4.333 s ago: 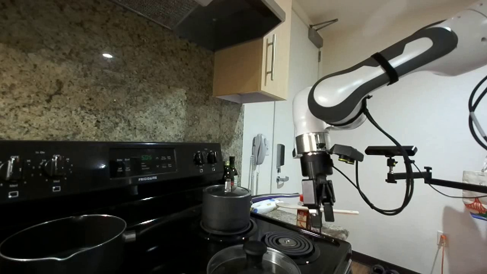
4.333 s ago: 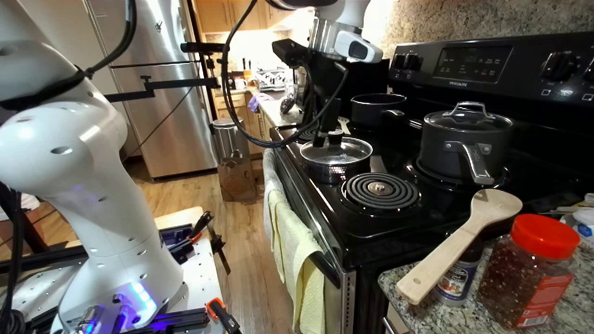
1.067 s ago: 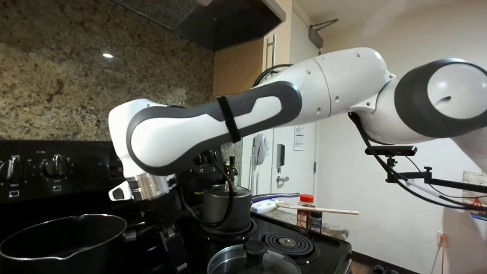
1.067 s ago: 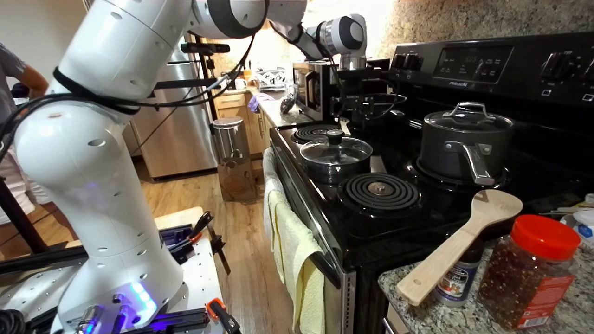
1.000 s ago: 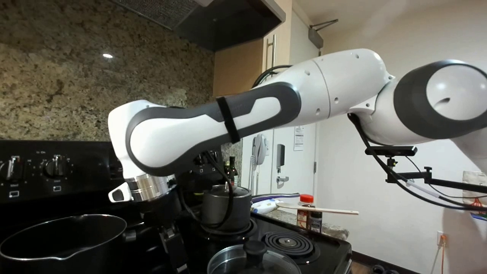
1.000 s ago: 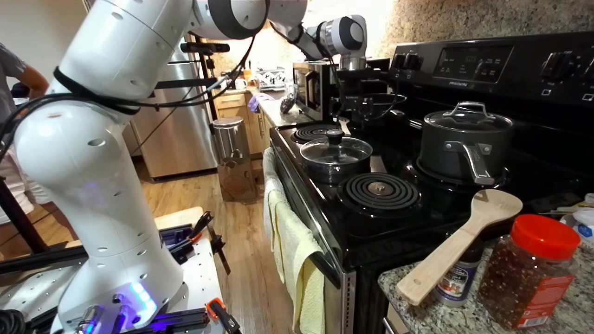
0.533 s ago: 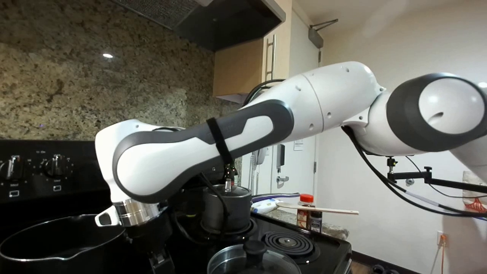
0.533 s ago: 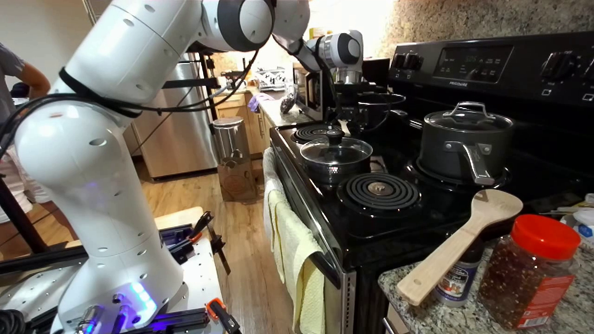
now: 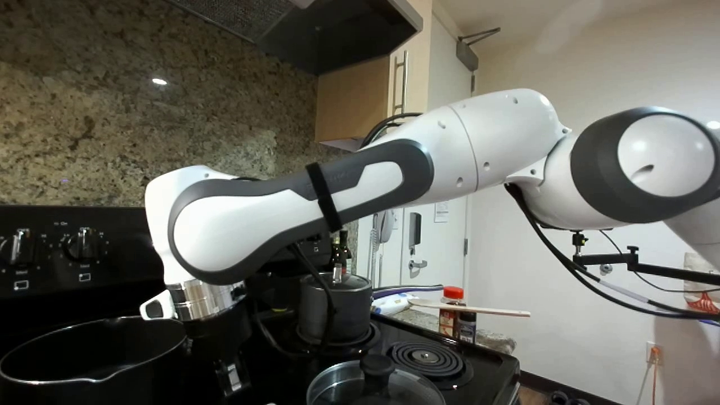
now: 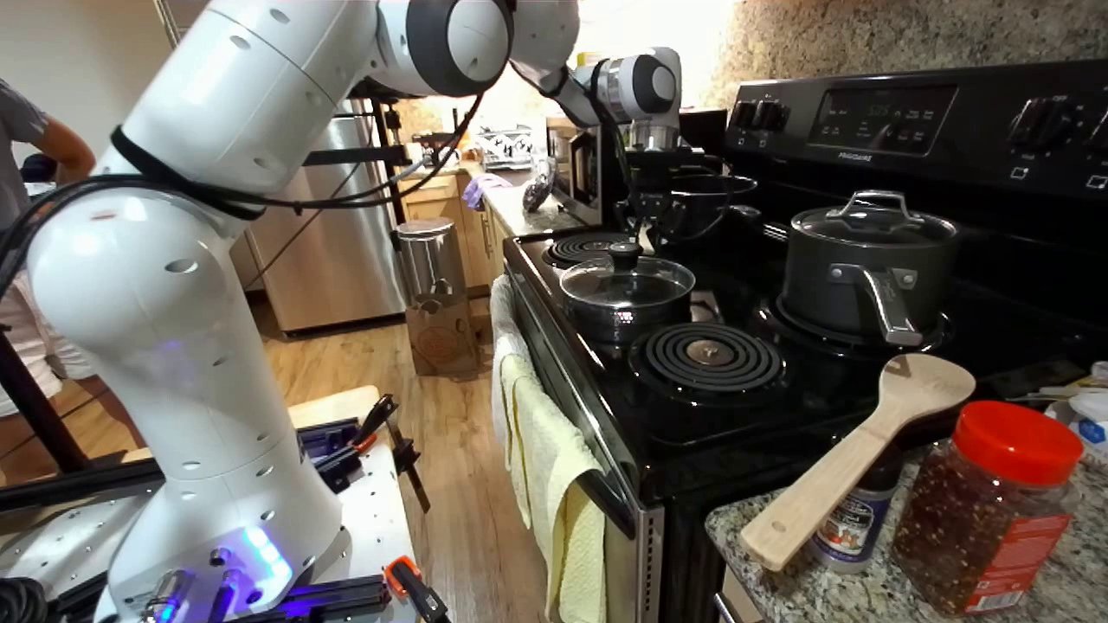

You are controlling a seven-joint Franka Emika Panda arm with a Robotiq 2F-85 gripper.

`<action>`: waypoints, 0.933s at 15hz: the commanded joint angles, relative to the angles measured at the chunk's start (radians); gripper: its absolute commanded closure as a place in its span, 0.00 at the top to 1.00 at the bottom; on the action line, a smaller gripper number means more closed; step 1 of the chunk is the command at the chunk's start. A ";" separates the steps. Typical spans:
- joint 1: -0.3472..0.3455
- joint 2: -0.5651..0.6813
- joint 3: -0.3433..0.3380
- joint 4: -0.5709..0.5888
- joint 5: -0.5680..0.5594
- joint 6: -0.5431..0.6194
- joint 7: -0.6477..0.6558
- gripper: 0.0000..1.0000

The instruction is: Remove the wooden spoon from the stove and put it inside the pot on the left side of the stove

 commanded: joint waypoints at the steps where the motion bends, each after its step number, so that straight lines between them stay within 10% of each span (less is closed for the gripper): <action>1: -0.027 -0.020 0.008 -0.007 0.032 0.013 0.000 0.10; 14: -0.067 -0.308 -0.034 -0.205 0.018 -0.035 0.007 0.14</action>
